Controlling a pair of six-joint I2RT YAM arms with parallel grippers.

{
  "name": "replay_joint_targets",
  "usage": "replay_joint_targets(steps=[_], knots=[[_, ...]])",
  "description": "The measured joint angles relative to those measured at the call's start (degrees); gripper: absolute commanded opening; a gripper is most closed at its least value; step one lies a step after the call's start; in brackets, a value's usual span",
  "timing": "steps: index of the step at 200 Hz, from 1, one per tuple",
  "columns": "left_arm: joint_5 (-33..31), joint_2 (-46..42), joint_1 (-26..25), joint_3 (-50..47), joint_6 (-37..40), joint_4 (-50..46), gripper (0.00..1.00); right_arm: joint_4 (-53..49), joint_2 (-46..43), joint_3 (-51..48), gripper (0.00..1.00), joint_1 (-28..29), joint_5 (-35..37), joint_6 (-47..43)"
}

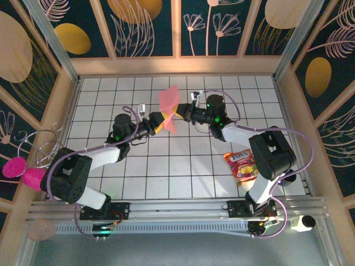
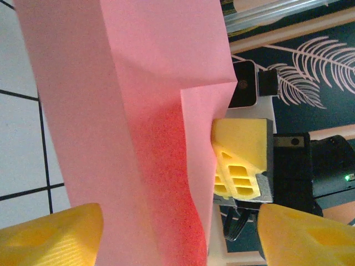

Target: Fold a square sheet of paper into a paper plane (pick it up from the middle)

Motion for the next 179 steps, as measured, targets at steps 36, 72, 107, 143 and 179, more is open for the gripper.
replay_joint_targets(steps=[36,72,107,143,179], knots=[[1.1,0.7,0.0,0.2,-1.3,2.1,0.52,0.4,0.0,-0.8,0.04,0.3,-0.3,0.5],[1.3,0.8,0.0,0.7,-1.8,2.7,0.34,0.4,0.0,-0.9,0.06,0.3,-0.5,0.5],[1.3,0.8,0.0,1.2,-0.9,1.5,0.20,-0.2,0.0,-0.9,0.14,0.3,-0.5,0.1],[1.0,1.0,0.0,2.7,1.8,-2.7,0.08,-5.6,-0.2,-0.9,0.33,0.1,0.6,-2.5],[-0.9,1.0,0.0,5.6,8.9,-13.6,0.05,-16.4,-3.1,-0.8,0.44,-1.4,5.5,-8.2]])
